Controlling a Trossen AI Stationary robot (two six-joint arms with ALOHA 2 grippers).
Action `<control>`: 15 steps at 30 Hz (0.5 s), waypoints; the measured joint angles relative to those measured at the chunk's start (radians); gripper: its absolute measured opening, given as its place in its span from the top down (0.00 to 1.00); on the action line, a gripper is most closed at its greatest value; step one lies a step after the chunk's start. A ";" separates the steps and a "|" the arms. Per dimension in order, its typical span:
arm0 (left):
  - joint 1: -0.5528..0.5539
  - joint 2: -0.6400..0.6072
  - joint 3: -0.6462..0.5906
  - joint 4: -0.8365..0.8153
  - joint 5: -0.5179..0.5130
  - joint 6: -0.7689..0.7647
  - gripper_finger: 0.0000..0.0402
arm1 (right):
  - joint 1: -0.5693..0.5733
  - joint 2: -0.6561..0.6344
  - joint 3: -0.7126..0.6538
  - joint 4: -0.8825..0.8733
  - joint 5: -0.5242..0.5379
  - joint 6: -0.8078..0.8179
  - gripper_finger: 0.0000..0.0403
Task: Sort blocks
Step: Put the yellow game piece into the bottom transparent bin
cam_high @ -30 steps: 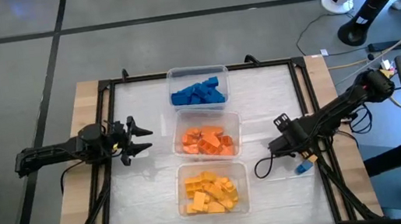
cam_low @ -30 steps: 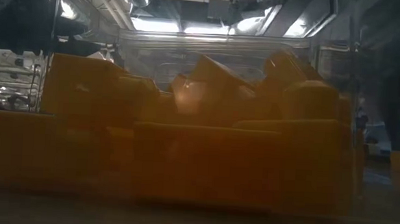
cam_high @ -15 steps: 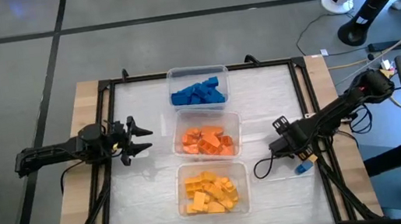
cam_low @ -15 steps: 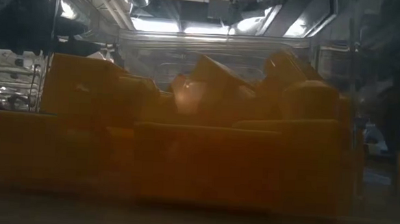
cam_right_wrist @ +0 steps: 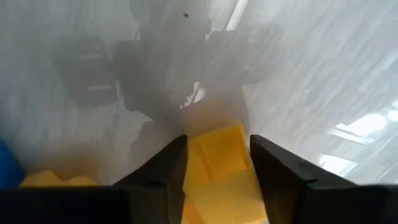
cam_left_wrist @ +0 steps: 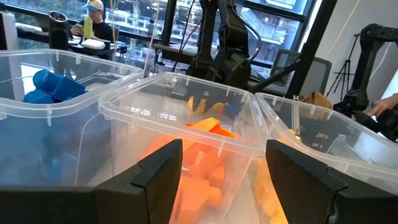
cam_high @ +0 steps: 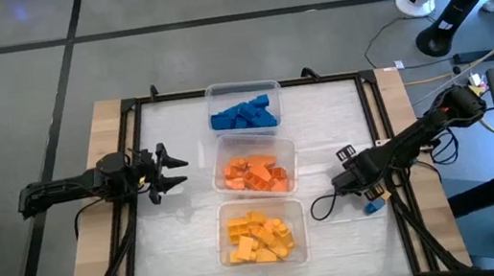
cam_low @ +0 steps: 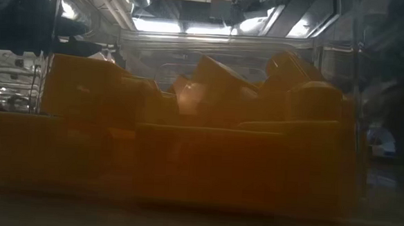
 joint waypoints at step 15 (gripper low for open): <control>0.000 0.000 0.000 0.000 0.000 -0.003 0.45 | 0.000 0.003 0.232 -0.145 -0.004 0.022 0.65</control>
